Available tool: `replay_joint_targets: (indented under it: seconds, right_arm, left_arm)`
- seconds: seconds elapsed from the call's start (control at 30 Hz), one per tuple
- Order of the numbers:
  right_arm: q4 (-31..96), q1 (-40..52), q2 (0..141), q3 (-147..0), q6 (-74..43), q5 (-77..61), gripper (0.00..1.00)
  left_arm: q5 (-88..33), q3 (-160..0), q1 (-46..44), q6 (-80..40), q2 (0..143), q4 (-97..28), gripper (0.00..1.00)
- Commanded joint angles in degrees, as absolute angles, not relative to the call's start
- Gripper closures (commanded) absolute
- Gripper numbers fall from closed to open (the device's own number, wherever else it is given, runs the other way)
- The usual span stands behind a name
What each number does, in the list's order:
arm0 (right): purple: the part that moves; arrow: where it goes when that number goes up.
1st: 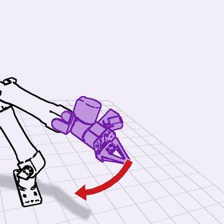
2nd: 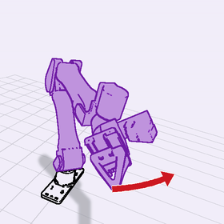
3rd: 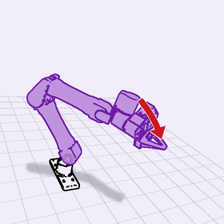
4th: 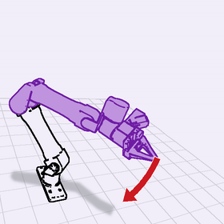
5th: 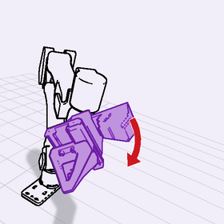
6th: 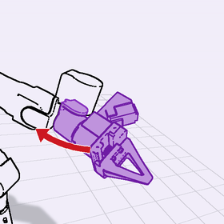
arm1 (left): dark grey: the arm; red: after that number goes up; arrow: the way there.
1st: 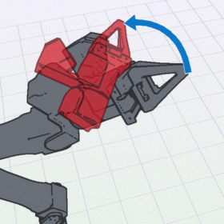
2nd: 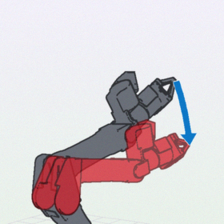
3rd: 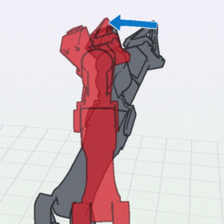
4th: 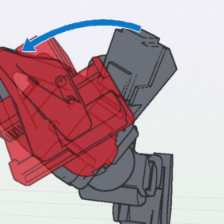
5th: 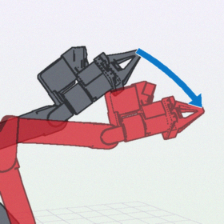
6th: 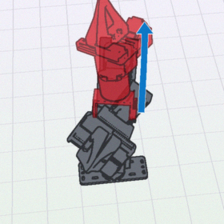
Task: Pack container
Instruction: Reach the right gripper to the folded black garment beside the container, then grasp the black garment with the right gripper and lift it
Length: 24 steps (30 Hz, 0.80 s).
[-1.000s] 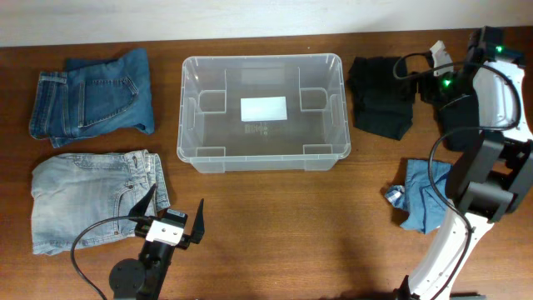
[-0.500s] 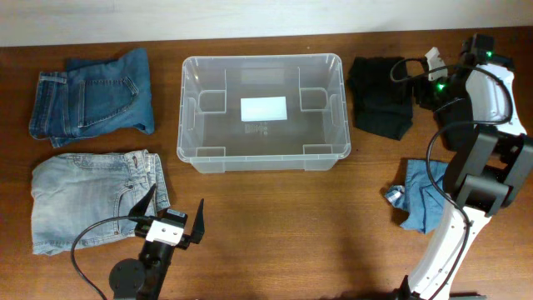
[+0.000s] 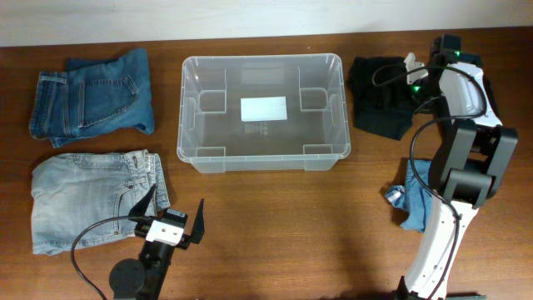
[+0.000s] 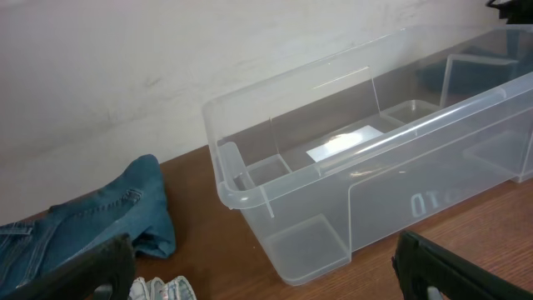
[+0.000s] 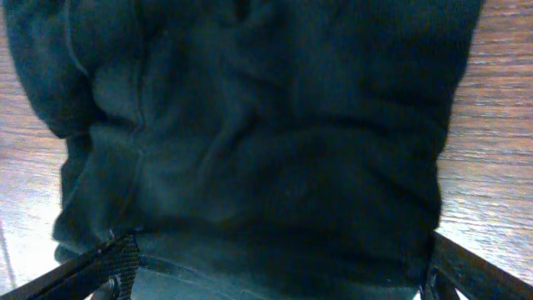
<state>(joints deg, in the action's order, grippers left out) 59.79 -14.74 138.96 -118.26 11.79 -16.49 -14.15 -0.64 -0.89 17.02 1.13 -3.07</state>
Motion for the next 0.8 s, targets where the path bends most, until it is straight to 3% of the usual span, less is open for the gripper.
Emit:
replay_joint_targets:
  seconds: [0.0, 0.47, 0.57, 0.77]
  right_arm:
    - [59.2, -14.8, 140.4, -119.1, 10.6, -14.7, 0.02]
    - [56.9, -14.6, 144.7, -119.0, 8.0, -17.7, 0.00]
    - [57.2, -14.6, 144.7, -119.0, 6.7, -14.3, 0.12]
    - [58.8, -13.6, 144.7, -119.0, 6.5, -8.1, 0.13]
  left_arm:
    - [-14.2, -0.5, -0.6, 17.6, 0.8, -3.5, 0.01]
    - [-14.2, -0.5, -0.6, 17.6, 0.8, -3.5, 0.01]
    - [-14.2, -0.5, -0.6, 17.6, 0.8, -3.5, 0.01]
    - [-14.2, -0.5, -0.6, 17.6, 0.8, -3.5, 0.01]
